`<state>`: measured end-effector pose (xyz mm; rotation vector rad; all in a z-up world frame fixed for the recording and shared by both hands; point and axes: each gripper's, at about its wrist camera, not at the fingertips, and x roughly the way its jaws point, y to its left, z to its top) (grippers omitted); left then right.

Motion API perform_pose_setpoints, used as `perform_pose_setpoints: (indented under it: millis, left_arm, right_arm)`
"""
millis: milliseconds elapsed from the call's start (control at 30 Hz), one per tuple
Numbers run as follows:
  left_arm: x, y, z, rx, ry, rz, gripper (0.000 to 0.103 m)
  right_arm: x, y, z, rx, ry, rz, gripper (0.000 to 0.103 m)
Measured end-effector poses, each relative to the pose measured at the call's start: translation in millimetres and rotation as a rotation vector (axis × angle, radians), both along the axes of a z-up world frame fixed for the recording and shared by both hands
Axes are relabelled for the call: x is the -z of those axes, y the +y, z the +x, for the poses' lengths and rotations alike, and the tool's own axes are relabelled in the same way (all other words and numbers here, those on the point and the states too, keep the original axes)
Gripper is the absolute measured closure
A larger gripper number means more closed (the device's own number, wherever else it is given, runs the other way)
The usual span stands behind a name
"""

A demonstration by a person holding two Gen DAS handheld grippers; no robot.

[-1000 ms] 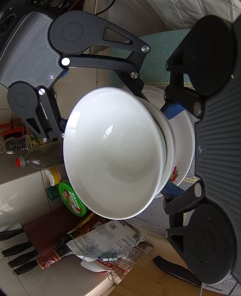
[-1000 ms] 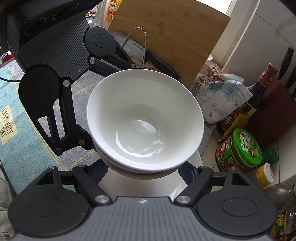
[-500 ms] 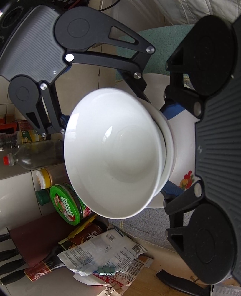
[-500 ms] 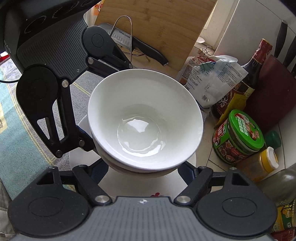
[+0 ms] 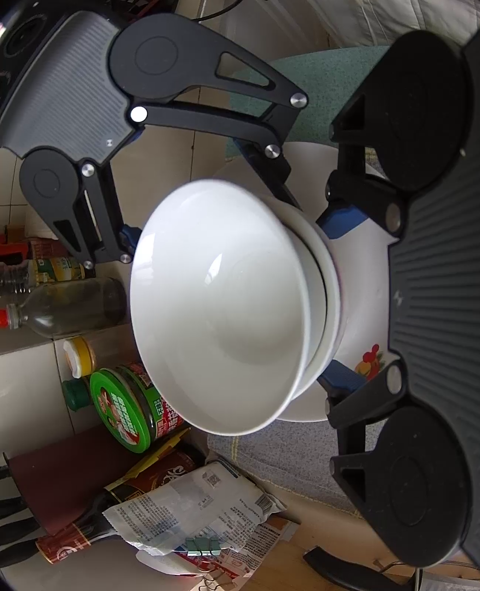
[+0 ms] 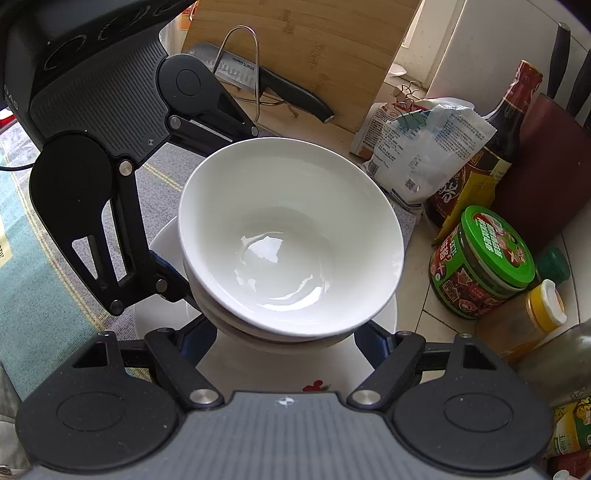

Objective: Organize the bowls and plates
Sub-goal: 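Lower the bowl stack onto the flower plate stack with both tools, then open both tools and withdraw them from the stack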

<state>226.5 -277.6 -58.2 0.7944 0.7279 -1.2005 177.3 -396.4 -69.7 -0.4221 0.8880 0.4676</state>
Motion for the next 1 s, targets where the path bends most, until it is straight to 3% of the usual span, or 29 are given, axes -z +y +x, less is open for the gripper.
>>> perform_pose_setpoints:
  millis: [267, 367, 467, 733, 933, 1000]
  left_arm:
    - [0, 1, -5, -0.016, -0.022, -0.014, 0.029]
    - [-2, 4, -13, -0.022, -0.075, -0.040, 0.015]
    - [-7, 11, -15, -0.049, -0.077, -0.068, 0.009]
    - [-21, 53, -31, -0.321, -0.067, -0.193, 0.006]
    - [-34, 92, -57, -0.574, -0.054, -0.312, 0.002]
    - [-37, 102, -63, -0.659, -0.056, -0.329, 0.001]
  right_arm:
    - [-1, -1, -3, 0.023, -0.007, 0.008, 0.017]
    - [-3, 1, -7, 0.027, -0.033, 0.015, 0.000]
    - [-6, 2, -10, 0.031, -0.040, 0.020, 0.000]
    - [-11, 2, -25, 0.104, -0.045, 0.017, 0.000]
    - [-15, 10, -39, 0.313, 0.002, 0.043, 0.000]
    - [-17, 16, -50, 0.433, -0.007, 0.048, 0.000]
